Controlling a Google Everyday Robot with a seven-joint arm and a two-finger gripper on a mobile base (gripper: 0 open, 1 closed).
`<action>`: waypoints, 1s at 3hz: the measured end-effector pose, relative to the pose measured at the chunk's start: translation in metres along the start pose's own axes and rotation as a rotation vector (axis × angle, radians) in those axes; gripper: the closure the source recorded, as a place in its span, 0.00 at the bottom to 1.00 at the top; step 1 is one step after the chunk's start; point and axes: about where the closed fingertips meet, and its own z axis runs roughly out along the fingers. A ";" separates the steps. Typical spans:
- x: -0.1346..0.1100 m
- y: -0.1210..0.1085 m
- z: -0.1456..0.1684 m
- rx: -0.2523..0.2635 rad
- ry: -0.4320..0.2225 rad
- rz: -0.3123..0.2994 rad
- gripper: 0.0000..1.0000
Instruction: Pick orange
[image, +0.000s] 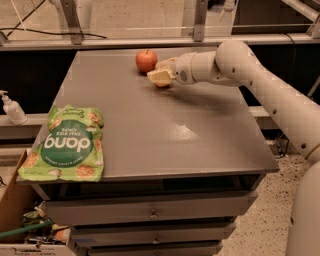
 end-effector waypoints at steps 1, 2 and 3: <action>0.000 0.002 0.003 -0.005 0.000 0.000 0.87; 0.000 0.004 0.006 -0.010 0.000 0.000 0.63; 0.000 0.006 0.008 -0.014 0.001 0.000 0.41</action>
Offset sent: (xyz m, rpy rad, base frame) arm -0.0002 0.0028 -0.0010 0.0004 0.0016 0.0040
